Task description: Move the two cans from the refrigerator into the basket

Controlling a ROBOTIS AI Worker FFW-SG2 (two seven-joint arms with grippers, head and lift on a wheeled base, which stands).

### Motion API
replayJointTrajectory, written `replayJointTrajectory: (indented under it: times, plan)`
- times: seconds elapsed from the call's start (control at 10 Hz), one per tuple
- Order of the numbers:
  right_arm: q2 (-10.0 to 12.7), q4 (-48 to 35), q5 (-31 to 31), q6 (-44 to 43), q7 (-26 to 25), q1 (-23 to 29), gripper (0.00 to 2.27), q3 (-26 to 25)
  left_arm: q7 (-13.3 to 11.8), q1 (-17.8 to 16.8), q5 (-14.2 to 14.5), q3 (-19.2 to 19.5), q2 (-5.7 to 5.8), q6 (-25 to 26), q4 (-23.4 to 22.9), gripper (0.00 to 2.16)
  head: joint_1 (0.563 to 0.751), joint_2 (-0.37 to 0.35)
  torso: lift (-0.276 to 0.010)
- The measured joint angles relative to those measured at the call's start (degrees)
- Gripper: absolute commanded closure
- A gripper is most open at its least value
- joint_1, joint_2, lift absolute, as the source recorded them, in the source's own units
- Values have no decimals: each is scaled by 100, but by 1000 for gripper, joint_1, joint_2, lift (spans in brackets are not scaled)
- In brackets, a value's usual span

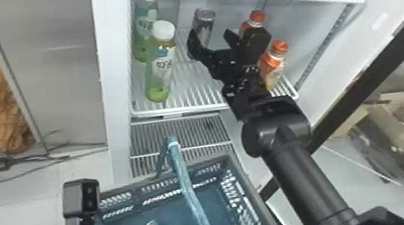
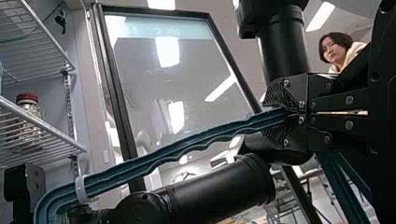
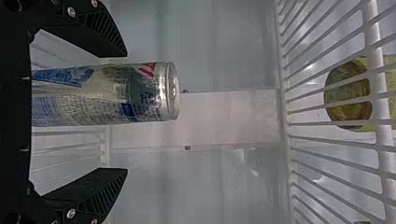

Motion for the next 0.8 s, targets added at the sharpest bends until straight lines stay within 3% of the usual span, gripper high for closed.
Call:
replayJointTrajectory:
  times: [0.8]
  plan:
    - [-23,351,-88,-47,-235,-329,124,328,0,-46,10,-40,-1,10,16,1162,695,-350,-276]
